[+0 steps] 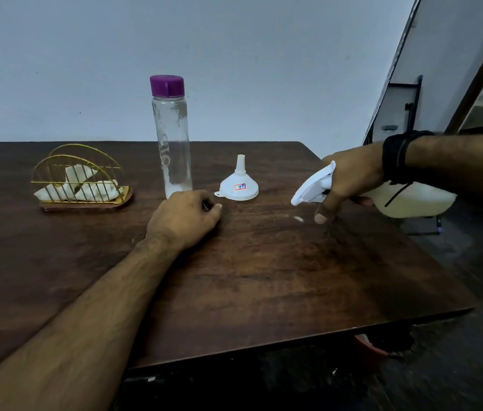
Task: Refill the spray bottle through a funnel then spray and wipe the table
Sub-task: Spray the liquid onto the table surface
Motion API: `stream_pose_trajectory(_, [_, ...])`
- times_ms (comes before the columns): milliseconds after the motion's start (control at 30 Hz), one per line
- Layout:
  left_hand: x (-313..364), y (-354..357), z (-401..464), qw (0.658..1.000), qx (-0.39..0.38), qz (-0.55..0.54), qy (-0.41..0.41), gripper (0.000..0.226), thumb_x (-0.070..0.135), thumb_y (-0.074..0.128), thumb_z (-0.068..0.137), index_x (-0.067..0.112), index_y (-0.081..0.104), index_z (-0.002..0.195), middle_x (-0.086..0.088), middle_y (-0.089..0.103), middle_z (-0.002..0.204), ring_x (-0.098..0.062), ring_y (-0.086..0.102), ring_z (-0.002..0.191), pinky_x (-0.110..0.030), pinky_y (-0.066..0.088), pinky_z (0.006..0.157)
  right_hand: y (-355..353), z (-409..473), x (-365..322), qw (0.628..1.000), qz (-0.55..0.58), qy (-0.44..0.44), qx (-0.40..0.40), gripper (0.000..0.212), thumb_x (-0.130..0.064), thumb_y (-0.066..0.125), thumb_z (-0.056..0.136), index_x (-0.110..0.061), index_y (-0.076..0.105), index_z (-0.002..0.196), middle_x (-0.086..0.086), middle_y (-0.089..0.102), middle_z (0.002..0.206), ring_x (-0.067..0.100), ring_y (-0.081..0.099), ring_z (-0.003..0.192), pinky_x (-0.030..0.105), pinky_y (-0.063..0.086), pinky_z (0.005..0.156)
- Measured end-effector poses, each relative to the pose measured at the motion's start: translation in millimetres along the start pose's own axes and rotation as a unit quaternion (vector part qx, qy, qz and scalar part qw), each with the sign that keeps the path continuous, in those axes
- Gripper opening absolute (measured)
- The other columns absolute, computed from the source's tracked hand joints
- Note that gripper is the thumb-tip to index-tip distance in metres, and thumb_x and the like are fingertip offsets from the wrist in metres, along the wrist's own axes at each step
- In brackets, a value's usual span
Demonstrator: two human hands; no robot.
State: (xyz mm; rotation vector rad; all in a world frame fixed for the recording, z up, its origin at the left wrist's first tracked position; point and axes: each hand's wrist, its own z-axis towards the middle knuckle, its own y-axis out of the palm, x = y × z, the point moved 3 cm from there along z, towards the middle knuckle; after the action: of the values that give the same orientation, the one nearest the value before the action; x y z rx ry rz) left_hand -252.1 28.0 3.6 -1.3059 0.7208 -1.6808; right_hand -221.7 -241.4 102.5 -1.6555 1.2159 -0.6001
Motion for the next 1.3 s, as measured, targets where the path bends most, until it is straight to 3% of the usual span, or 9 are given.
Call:
stream_pose_trajectory(167, [-0.5, -1.3, -0.3, 1.000, -0.001, -0.005, -0.006, 0.020, 0.050, 0.057, 0.094, 0.034, 0.069, 0.093, 0.010, 0.059, 0.090, -0.017, 0.058, 0.089, -0.030, 0.046, 0.076, 1.1, 4.7, -4.2, 1.000, -0.012, -0.028, -0.001, 0.035, -0.048, 0.087, 0.077, -0.053, 0.075, 0.109, 0.011, 0.077, 0.082, 0.042, 0.069, 0.077, 0.030, 0.057, 0.078])
stream_pose_trajectory(300, [0.8, -2.2, -1.0, 1.000, -0.006, -0.003, -0.011, 0.019, 0.050, 0.057, 0.094, 0.035, 0.068, 0.092, 0.009, 0.060, 0.091, -0.018, 0.058, 0.090, -0.030, 0.047, 0.078, -1.8, -1.8, -9.3, 1.000, 0.015, -0.008, -0.016, 0.032, -0.044, 0.088, 0.076, -0.015, 0.078, 0.086, 0.006, 0.068, 0.062, 0.027, 0.057, 0.048, 0.022, 0.048, 0.058])
stream_pose_trajectory(467, [2.9, -3.6, -1.7, 1.000, -0.007, -0.003, -0.013, 0.016, 0.050, 0.057, 0.094, 0.037, 0.064, 0.087, 0.009, 0.059, 0.090, -0.022, 0.063, 0.097, -0.032, 0.050, 0.081, -3.1, -4.4, -11.9, 1.000, -0.025, 0.014, 0.005, 0.059, -0.062, 0.086, 0.064, -0.011, 0.078, 0.094, 0.017, 0.073, 0.080, 0.037, 0.068, 0.069, 0.035, 0.058, 0.073])
stream_pose_trajectory(533, [3.2, -3.9, -2.1, 1.000, -0.006, -0.002, -0.014, 0.018, 0.049, 0.057, 0.094, 0.036, 0.068, 0.093, 0.009, 0.059, 0.090, -0.022, 0.063, 0.097, -0.032, 0.049, 0.081, -5.6, -10.3, -15.0, 1.000, -0.003, 0.013, -0.003, 0.046, -0.052, 0.089, 0.071, -0.009, 0.074, 0.076, 0.025, 0.070, 0.076, 0.033, 0.062, 0.054, 0.030, 0.051, 0.063])
stream_pose_trajectory(700, [1.1, -4.4, -0.4, 1.000, -0.001, -0.006, -0.010, 0.014, 0.048, 0.057, 0.095, 0.038, 0.064, 0.088, 0.010, 0.058, 0.090, -0.016, 0.055, 0.087, -0.028, 0.042, 0.076, -7.7, -14.4, -6.6, 0.999, -0.022, 0.024, -0.012, 0.042, -0.032, 0.086, 0.081, -0.025, 0.066, 0.045, -0.002, 0.061, 0.046, 0.020, 0.051, 0.038, 0.025, 0.048, 0.064])
stream_pose_trajectory(800, [0.5, -4.6, 0.6, 1.000, -0.001, -0.007, -0.009, 0.020, 0.049, 0.057, 0.095, 0.035, 0.070, 0.097, 0.010, 0.059, 0.091, -0.015, 0.055, 0.087, -0.028, 0.043, 0.076, -8.7, -16.7, -1.3, 0.999, -0.023, 0.032, -0.016, 0.044, -0.029, 0.085, 0.084, -0.043, 0.068, 0.045, -0.003, 0.063, 0.049, 0.030, 0.056, 0.052, 0.027, 0.049, 0.065])
stream_pose_trajectory(967, [-0.4, -3.6, 0.7, 1.000, -0.003, -0.005, -0.010, 0.018, 0.049, 0.057, 0.095, 0.035, 0.068, 0.093, 0.012, 0.058, 0.088, -0.014, 0.055, 0.086, -0.028, 0.043, 0.076, -7.5, -19.1, 10.9, 0.995, -0.047, 0.085, 0.017, 0.031, -0.035, 0.087, 0.077, -0.018, 0.070, 0.056, 0.002, 0.066, 0.051, 0.024, 0.057, 0.045, 0.013, 0.042, 0.047])
stream_pose_trajectory(1067, [-1.7, -3.0, 1.3, 1.000, -0.007, -0.007, -0.012, 0.019, 0.050, 0.057, 0.095, 0.035, 0.068, 0.094, 0.013, 0.058, 0.088, -0.014, 0.056, 0.087, -0.029, 0.045, 0.077, -7.8, -20.2, 14.5, 0.994, -0.054, 0.094, 0.012, 0.030, -0.031, 0.085, 0.079, -0.032, 0.072, 0.051, 0.000, 0.064, 0.052, 0.029, 0.058, 0.050, 0.016, 0.044, 0.048])
stream_pose_trajectory(1300, [-1.5, -4.3, -0.7, 1.000, -0.011, -0.003, -0.012, 0.022, 0.050, 0.056, 0.095, 0.033, 0.070, 0.097, 0.010, 0.059, 0.090, -0.016, 0.058, 0.088, -0.030, 0.046, 0.077, -1.5, -12.6, 9.5, 0.994, -0.053, 0.095, 0.015, 0.030, -0.045, 0.081, 0.059, -0.018, 0.067, 0.054, 0.020, 0.070, 0.065, 0.027, 0.059, 0.056, 0.030, 0.051, 0.062])
